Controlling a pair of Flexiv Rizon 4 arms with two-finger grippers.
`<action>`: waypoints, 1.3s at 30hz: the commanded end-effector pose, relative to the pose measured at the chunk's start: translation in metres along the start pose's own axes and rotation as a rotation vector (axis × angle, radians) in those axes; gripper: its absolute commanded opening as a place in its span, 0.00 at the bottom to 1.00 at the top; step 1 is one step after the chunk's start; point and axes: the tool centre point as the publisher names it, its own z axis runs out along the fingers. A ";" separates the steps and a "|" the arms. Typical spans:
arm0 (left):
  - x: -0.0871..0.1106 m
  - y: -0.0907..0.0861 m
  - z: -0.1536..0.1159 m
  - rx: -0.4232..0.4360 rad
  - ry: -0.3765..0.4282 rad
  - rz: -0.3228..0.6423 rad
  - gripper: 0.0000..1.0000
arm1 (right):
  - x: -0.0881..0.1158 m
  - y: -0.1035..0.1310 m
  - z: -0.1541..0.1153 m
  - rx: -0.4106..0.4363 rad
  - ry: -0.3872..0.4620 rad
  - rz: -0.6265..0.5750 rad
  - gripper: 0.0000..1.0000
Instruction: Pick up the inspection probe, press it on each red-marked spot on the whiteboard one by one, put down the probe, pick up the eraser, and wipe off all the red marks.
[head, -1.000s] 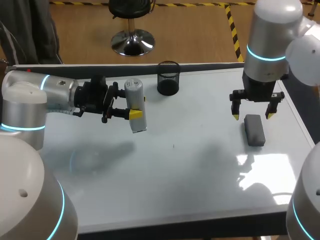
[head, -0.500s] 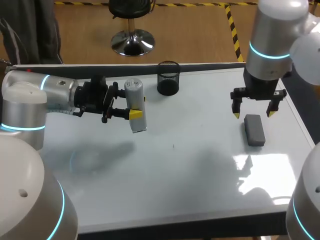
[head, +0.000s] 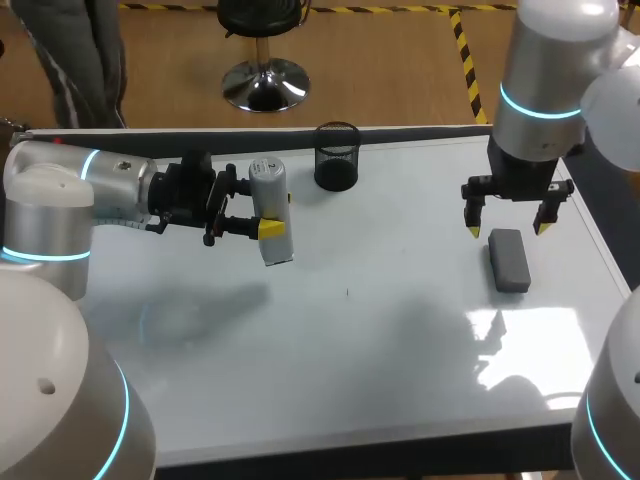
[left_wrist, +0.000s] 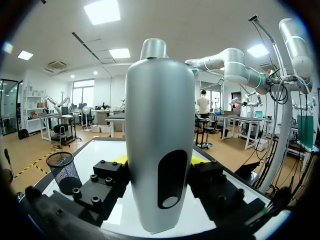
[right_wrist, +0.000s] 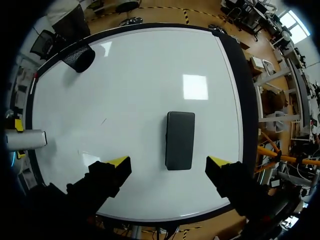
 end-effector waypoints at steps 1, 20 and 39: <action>0.001 -0.001 0.000 0.002 -0.003 0.002 0.00 | -0.001 -0.001 -0.001 -0.001 0.000 -0.001 1.00; -0.020 -0.013 0.000 0.013 0.034 0.004 0.00 | -0.001 -0.001 -0.001 -0.001 0.000 -0.001 1.00; -0.058 -0.038 0.001 0.005 0.076 0.032 0.00 | -0.001 -0.001 -0.001 -0.001 0.000 -0.001 1.00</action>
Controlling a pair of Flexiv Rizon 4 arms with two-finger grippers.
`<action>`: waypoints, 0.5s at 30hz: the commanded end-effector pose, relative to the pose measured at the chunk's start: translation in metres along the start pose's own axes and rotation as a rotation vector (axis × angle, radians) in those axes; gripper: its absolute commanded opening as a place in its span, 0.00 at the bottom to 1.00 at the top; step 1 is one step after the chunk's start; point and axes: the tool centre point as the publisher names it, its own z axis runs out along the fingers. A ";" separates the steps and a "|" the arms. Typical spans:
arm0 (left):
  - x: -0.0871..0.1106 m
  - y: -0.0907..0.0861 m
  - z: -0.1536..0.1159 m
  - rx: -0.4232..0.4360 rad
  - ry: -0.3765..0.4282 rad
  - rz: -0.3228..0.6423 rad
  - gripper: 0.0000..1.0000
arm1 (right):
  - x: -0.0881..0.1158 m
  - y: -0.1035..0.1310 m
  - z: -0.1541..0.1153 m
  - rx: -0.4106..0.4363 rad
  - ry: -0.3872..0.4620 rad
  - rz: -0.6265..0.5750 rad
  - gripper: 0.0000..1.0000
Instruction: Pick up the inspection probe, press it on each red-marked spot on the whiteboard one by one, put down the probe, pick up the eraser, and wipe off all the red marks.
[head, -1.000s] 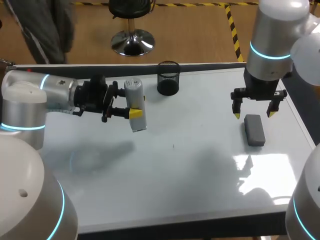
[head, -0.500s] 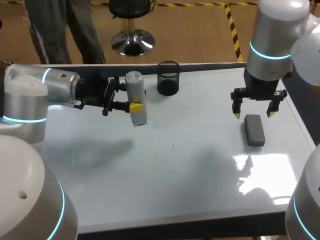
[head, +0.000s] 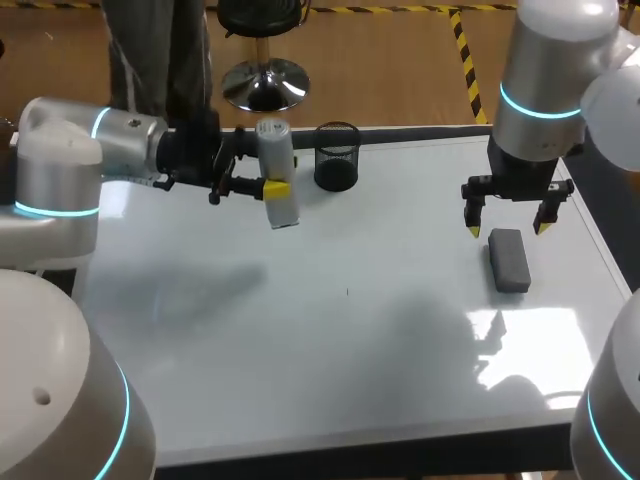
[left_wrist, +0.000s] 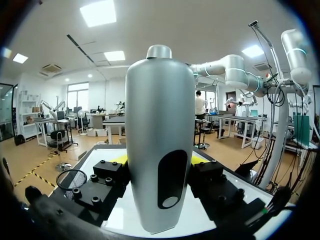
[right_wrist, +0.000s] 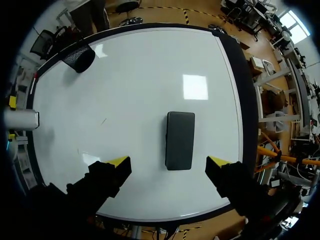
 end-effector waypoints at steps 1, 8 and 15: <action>-0.012 -0.005 0.000 0.003 0.026 0.002 0.00 | -0.001 -0.001 -0.001 -0.001 0.000 -0.001 1.00; -0.029 -0.014 -0.002 -0.005 0.029 0.010 0.00 | -0.001 -0.001 -0.001 -0.001 0.000 -0.001 1.00; -0.048 -0.022 -0.002 -0.012 0.033 0.022 0.00 | -0.001 -0.001 -0.001 -0.001 0.000 -0.001 1.00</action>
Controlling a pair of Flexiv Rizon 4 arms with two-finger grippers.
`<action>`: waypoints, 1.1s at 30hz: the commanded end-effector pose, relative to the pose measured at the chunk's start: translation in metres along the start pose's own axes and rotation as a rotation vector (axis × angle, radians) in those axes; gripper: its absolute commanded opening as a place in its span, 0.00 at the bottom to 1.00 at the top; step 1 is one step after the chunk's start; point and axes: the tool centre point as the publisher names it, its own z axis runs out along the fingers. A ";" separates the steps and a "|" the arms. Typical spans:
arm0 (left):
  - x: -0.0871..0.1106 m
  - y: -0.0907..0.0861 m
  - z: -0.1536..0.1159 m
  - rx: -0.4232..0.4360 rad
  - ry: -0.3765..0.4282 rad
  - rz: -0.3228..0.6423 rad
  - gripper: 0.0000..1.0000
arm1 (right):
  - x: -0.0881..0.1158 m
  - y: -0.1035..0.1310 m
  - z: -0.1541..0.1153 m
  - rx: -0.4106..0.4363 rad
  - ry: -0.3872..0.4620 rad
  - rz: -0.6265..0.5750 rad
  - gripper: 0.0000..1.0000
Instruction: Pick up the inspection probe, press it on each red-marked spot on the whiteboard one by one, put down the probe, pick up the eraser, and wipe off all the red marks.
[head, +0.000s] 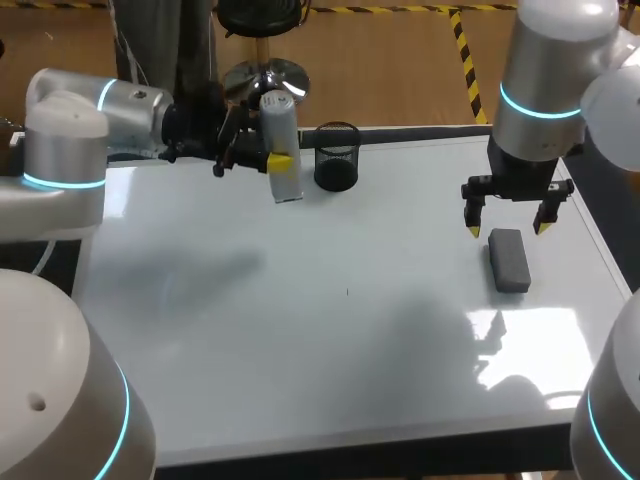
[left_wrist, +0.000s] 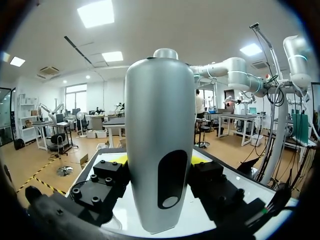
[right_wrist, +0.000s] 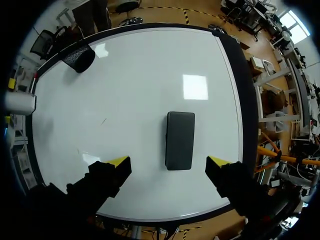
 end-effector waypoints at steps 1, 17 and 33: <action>-0.015 -0.003 0.000 -0.004 0.022 0.000 0.00 | -0.001 -0.001 -0.001 -0.001 0.001 -0.001 1.00; -0.058 -0.016 0.008 -0.012 0.061 0.007 0.00 | -0.001 -0.001 -0.001 -0.001 0.001 -0.001 1.00; -0.103 -0.028 0.029 -0.034 0.153 0.021 0.00 | -0.001 -0.001 -0.001 -0.001 0.001 -0.001 1.00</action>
